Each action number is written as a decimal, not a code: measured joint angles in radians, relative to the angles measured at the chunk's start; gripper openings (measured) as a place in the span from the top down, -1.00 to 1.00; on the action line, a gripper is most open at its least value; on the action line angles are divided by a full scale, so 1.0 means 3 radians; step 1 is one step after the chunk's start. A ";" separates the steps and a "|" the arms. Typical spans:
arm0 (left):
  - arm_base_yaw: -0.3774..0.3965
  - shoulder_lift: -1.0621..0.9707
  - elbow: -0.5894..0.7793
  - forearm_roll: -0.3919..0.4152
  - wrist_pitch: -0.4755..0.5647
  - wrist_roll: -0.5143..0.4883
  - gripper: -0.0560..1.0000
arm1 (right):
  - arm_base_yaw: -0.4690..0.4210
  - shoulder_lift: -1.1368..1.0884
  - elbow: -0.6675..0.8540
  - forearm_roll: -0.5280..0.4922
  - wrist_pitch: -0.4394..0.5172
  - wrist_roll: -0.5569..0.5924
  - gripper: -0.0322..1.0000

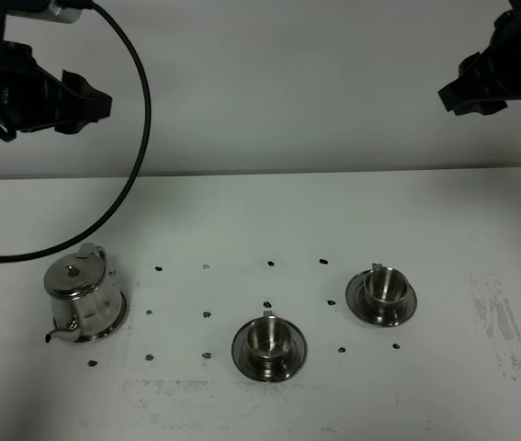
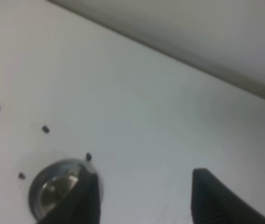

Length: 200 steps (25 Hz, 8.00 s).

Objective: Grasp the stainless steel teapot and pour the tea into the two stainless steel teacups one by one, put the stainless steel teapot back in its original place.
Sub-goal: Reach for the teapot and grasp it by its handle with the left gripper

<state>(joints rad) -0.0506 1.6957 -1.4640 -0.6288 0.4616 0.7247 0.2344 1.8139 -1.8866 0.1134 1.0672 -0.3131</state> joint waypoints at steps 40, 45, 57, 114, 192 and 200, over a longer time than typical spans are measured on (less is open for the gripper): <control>-0.0011 -0.0463 0.0708 -0.0232 -0.0850 0.0252 -0.21 | -0.0010 -0.4367 0.3954 0.0260 0.0402 0.0421 0.26; -0.0011 -0.0463 0.0708 -0.0232 -0.0824 0.0252 -0.21 | -0.0010 -0.4786 0.4471 0.0220 0.0153 0.0421 0.27; -0.0011 -0.0369 0.0708 -0.0239 -0.0688 0.0252 -0.21 | -0.0010 -0.5408 0.4510 0.0099 0.0224 0.0387 0.27; -0.0065 0.0624 -0.0842 0.0964 0.1207 -0.0889 0.02 | -0.1141 -0.6070 0.4558 -0.0014 0.0157 0.0411 0.27; 0.0079 0.1088 0.0007 0.1086 0.0142 -0.0620 -0.14 | -0.1141 -0.6070 0.4558 -0.0012 0.0160 0.0411 0.28; 0.0453 0.0902 0.0007 0.1286 0.0474 -0.0620 -0.14 | -0.1141 -0.6070 0.4558 -0.0012 0.0157 0.0413 0.28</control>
<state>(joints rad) 0.0853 1.9663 -1.4621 -0.2431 0.6039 0.5387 -0.1079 -0.0071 -0.5191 0.1099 1.1143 -0.1891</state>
